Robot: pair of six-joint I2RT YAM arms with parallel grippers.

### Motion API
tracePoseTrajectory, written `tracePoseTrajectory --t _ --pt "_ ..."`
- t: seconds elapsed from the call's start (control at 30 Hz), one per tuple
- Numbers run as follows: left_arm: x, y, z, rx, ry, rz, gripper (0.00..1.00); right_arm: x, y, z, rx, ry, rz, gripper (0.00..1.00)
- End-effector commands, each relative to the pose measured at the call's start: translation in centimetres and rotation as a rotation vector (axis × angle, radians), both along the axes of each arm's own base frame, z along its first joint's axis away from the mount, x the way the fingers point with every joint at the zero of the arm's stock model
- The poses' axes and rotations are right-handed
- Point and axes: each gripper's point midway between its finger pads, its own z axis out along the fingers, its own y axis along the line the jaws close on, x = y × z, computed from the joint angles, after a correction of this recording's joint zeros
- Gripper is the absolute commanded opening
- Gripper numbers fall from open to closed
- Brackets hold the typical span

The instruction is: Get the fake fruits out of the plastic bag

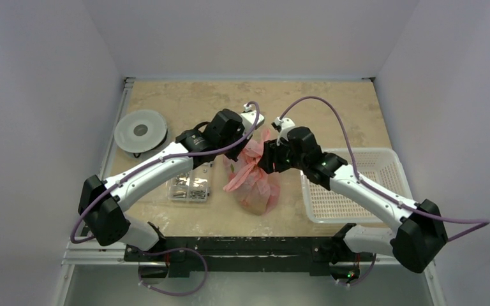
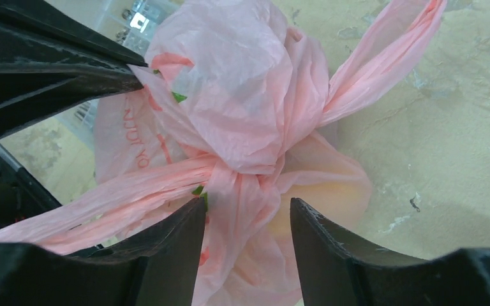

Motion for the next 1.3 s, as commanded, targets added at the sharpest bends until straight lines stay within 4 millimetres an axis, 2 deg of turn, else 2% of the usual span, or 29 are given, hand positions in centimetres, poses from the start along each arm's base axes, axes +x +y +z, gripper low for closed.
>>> tracePoseTrajectory --t 0.0,0.17,0.3,0.37,0.43,0.47,0.53,0.7,0.83,0.97,1.07,1.2,1.27 --pt "0.2 -0.5 2.2 -0.046 -0.039 -0.020 0.00 1.0 0.8 0.7 -0.014 -0.034 0.022 0.52" --pt "0.0 -0.8 2.3 -0.052 -0.035 -0.030 0.00 1.4 2.0 0.1 0.024 -0.017 0.024 0.52" --pt "0.4 -0.3 2.7 -0.046 -0.056 0.006 0.00 1.7 2.4 0.2 0.053 -0.023 0.017 0.42" --pt "0.8 0.2 3.1 -0.048 -0.076 0.037 0.00 1.5 2.7 0.5 0.074 -0.020 0.027 0.27" --pt "1.1 0.7 3.2 -0.048 -0.102 0.067 0.00 1.1 2.8 1.1 0.101 -0.033 0.035 0.05" --pt "1.3 0.9 3.4 -0.047 -0.113 0.081 0.00 1.1 2.6 1.3 0.105 -0.047 0.031 0.00" --pt "1.6 1.4 3.7 -0.036 -0.129 0.109 0.00 1.3 1.7 1.9 0.082 -0.090 0.012 0.00" --pt "2.7 3.5 4.0 0.007 -0.188 0.228 0.00 1.2 -1.9 3.5 -0.010 -0.178 -0.078 0.00" --pt "2.9 4.0 4.3 0.012 -0.202 0.252 0.00 -0.9 -3.5 2.7 0.012 -0.175 -0.088 0.00" --pt "3.0 4.0 4.2 0.018 -0.208 0.249 0.00 -3.9 -3.0 0.9 0.111 -0.099 -0.028 0.00" --pt "2.7 3.6 4.2 0.011 -0.199 0.219 0.00 -5.0 -2.3 0.4 0.143 -0.065 0.023 0.00" --pt "1.9 2.6 4.4 -0.041 -0.180 0.159 0.00 -3.7 -2.4 2.3 0.117 -0.094 -0.011 0.02" --pt "1.5 2.0 4.5 -0.060 -0.168 0.128 0.00 -2.6 -1.9 3.5 0.104 -0.115 -0.016 0.19"
